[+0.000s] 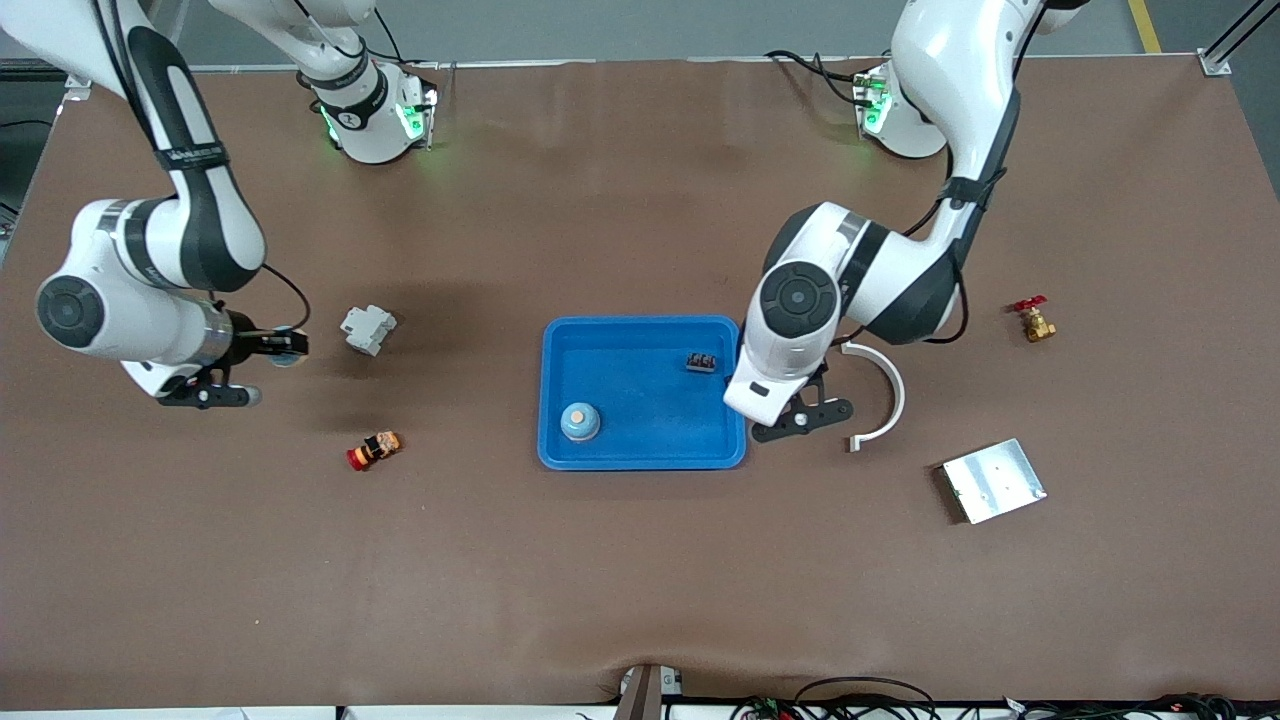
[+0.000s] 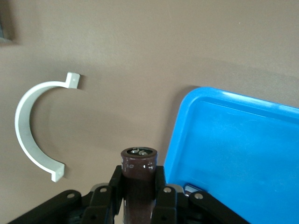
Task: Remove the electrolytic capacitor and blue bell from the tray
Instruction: 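Carry the bell with the right gripper while the left gripper carries the capacitor, then lower the capacitor with the left gripper while the right gripper lowers the bell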
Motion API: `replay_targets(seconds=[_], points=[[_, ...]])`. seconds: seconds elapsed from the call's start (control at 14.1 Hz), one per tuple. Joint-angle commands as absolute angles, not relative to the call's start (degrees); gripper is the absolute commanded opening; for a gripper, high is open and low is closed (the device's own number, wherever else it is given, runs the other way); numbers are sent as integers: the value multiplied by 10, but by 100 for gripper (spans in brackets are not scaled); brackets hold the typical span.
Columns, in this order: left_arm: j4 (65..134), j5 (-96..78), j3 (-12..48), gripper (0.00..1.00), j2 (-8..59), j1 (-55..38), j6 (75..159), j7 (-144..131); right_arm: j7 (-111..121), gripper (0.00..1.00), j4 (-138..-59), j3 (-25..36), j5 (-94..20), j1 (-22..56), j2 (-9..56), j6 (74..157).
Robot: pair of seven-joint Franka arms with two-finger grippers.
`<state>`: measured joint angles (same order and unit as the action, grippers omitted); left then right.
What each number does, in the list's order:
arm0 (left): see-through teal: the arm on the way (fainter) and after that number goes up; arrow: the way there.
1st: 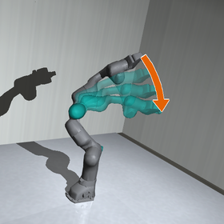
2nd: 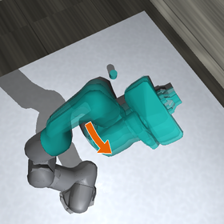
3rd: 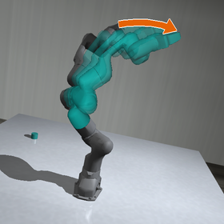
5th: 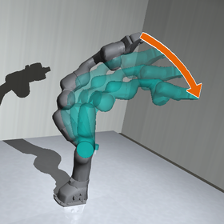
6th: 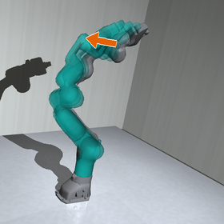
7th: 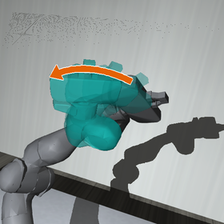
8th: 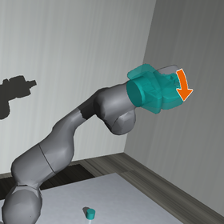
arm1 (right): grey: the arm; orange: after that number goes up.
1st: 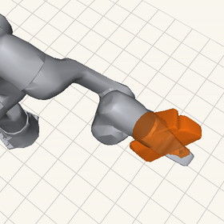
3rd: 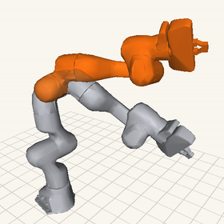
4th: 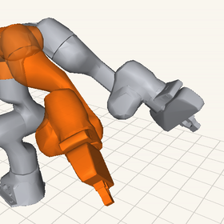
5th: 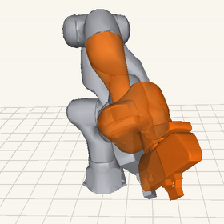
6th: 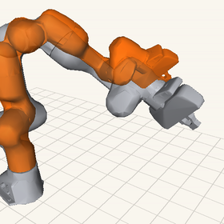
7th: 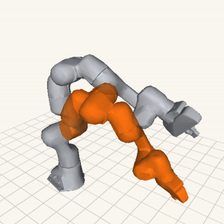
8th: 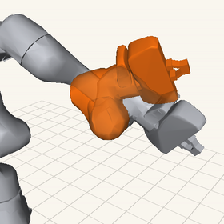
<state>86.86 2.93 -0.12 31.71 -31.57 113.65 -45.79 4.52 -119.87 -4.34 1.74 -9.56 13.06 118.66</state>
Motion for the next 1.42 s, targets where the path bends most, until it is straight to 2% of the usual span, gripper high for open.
replay_targets(seconds=[0.0,0.21,0.5,0.64,0.78,0.99,1.07,1.14,1.28,1.35], points=[[910,25,-3,0,289,-309,1166,-442,104,10,-1246,-58,47,-146,106,1235],[973,31,-4,0,263,-298,1235,-433,189,10,-1298,-51,50,-184,112,1336],[1074,31,-3,0,216,-281,1306,-332,258,10,-1299,-37,50,-207,154,1381],[1125,27,3,0,192,-240,1350,-218,285,10,-1299,-14,50,-207,172,1411],[1130,20,23,0,188,-209,1354,-166,287,10,-1298,-13,49,-207,179,1414],[1145,21,36,0,190,-192,1360,-142,280,18,-1296,-14,47,-207,192,1420],[1146,21,36,0,193,-193,1366,-141,279,26,-1296,-14,46,-207,197,1420],[1149,21,36,0,197,-193,1375,-141,277,46,-1295,-14,44,-207,199,1419],[1170,25,37,0,200,-195,1404,-140,259,95,-1291,-14,44,-205,200,1412],[1184,26,37,0,200,-195,1425,-140,242,100,-1291,-15,44,-204,199,1411]])
